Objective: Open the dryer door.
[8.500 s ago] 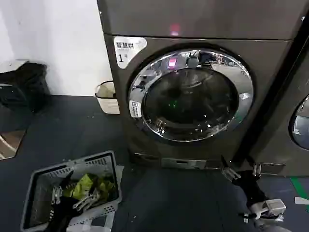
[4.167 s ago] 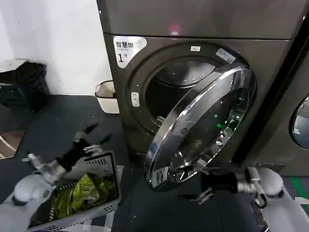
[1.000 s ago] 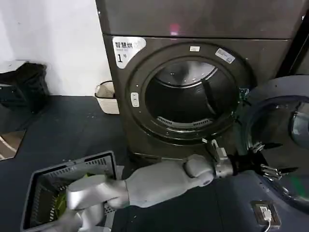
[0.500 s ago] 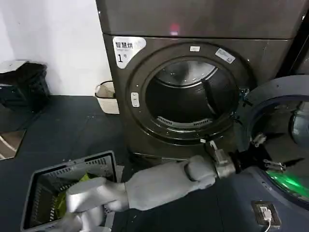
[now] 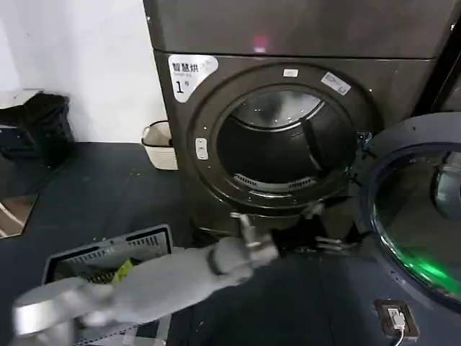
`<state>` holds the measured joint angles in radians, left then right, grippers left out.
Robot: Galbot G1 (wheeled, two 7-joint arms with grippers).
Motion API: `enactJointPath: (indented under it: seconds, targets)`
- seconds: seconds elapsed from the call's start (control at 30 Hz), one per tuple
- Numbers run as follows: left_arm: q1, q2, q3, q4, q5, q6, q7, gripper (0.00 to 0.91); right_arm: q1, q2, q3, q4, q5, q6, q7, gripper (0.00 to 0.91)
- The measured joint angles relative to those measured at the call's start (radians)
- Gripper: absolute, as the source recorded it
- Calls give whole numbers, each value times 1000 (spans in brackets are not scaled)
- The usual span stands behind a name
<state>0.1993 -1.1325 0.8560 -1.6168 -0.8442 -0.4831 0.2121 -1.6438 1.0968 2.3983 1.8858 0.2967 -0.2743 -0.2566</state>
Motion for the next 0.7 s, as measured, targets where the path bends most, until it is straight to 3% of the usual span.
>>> enactJointPath:
  seconds: [0.2, 0.37, 0.6, 0.7]
  targets:
    - [51, 232, -73, -124, 64, 101, 18, 907, 23, -4, 7, -13, -67, 54, 12, 907]
    - [122, 430, -150, -203, 118, 177, 29, 907, 47, -4, -1, -7, -81, 59, 19, 907]
    - [224, 685, -262, -270, 193, 368, 26, 907, 81, -5, -34, -12, -103, 70, 20, 907]
    - [291, 782, -324, -294, 218, 380, 64, 907, 94, -5, -48, -11, -111, 73, 20, 907]
